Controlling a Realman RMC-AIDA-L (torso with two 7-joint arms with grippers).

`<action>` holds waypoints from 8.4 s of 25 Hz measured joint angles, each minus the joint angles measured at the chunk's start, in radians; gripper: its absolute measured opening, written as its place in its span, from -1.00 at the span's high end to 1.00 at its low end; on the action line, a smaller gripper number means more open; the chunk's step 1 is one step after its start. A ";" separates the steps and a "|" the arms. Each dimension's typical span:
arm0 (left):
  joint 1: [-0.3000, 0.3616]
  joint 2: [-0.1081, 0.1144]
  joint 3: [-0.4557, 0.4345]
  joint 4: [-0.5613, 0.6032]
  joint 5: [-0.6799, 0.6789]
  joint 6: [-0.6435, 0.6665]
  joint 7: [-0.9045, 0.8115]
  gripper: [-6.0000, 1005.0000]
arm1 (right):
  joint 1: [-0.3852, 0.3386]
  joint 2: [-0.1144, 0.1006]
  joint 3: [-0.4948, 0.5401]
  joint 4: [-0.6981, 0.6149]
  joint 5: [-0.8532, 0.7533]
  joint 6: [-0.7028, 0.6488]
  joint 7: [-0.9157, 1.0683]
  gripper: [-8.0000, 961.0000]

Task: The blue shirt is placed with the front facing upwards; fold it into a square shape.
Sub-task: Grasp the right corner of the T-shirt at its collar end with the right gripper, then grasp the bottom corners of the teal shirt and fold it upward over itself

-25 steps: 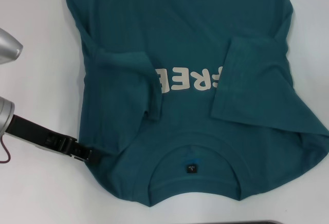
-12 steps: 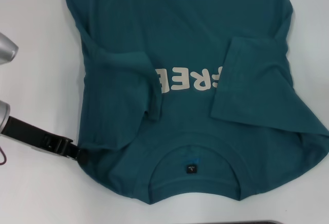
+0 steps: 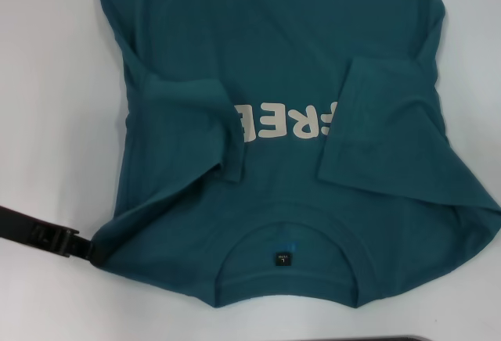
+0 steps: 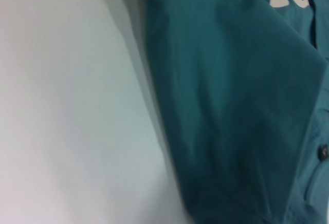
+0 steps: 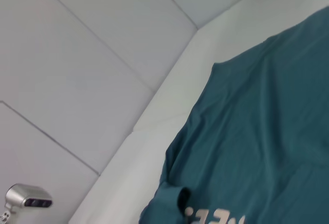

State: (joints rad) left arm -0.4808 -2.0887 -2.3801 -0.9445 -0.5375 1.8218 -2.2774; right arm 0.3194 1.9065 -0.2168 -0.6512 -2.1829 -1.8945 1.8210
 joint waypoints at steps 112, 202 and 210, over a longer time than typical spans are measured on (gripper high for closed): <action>0.104 0.003 -0.114 0.006 0.002 0.067 0.174 0.96 | -0.144 -0.016 0.071 0.068 -0.357 0.069 0.122 0.91; -0.426 0.076 -0.202 0.335 -0.340 -0.824 0.127 0.88 | 0.401 0.026 -0.077 0.085 0.000 0.819 0.064 0.91; -0.410 0.066 -0.201 0.401 -0.405 -0.902 0.190 0.87 | 0.418 0.034 -0.083 0.157 0.002 0.908 0.001 0.91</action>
State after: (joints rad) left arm -0.8904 -2.0223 -2.5810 -0.5437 -0.9427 0.9194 -2.0875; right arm 0.7377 1.9403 -0.3002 -0.4946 -2.1809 -0.9862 1.8219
